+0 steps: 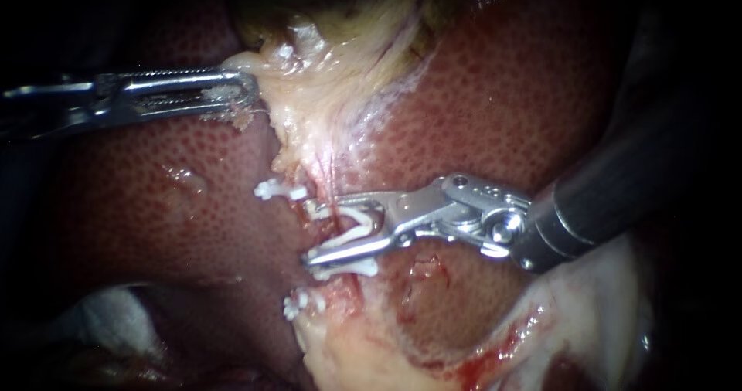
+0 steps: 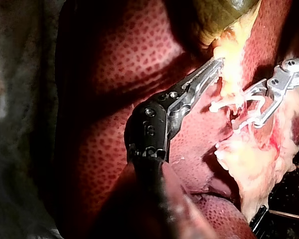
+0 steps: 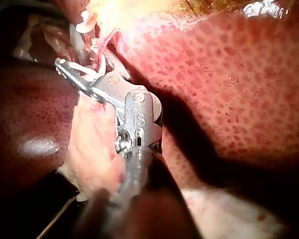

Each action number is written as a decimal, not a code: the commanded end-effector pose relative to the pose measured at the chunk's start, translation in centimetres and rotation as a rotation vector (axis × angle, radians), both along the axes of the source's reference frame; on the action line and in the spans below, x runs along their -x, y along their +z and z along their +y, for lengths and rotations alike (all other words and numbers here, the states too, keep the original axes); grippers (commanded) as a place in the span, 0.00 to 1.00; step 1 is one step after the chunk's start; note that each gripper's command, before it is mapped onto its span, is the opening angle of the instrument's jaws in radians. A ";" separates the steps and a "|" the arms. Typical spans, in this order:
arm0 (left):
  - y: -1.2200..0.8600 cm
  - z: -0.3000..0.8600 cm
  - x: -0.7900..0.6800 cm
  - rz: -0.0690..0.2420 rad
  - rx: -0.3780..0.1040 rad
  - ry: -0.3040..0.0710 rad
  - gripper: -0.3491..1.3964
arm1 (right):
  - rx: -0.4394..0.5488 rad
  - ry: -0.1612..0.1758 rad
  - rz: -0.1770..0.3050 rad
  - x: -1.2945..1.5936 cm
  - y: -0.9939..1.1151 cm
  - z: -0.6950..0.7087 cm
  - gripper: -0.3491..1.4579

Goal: Clipping third clip right tube

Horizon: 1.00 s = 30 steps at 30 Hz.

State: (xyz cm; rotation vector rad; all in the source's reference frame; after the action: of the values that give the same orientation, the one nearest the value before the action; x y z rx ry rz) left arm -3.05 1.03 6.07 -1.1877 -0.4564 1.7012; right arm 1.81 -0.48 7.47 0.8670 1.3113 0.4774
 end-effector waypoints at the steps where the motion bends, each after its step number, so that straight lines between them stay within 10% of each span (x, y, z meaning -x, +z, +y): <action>1: 0.00 0.00 0.00 0.000 0.000 0.000 0.00 | -0.002 0.002 0.004 0.01 -0.01 0.02 0.46; 15: 0.00 0.00 0.01 0.000 0.000 0.000 0.00 | -0.027 0.008 0.011 0.02 -0.09 0.07 0.42; 30: 0.00 0.00 0.01 0.000 0.000 -0.001 0.00 | -0.122 0.006 -0.010 0.15 -0.13 0.10 0.00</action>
State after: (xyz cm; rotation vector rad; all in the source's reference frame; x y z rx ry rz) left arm -3.06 1.04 6.07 -1.1877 -0.4558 1.7012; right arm 1.65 -0.38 7.35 0.9626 1.2836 0.5752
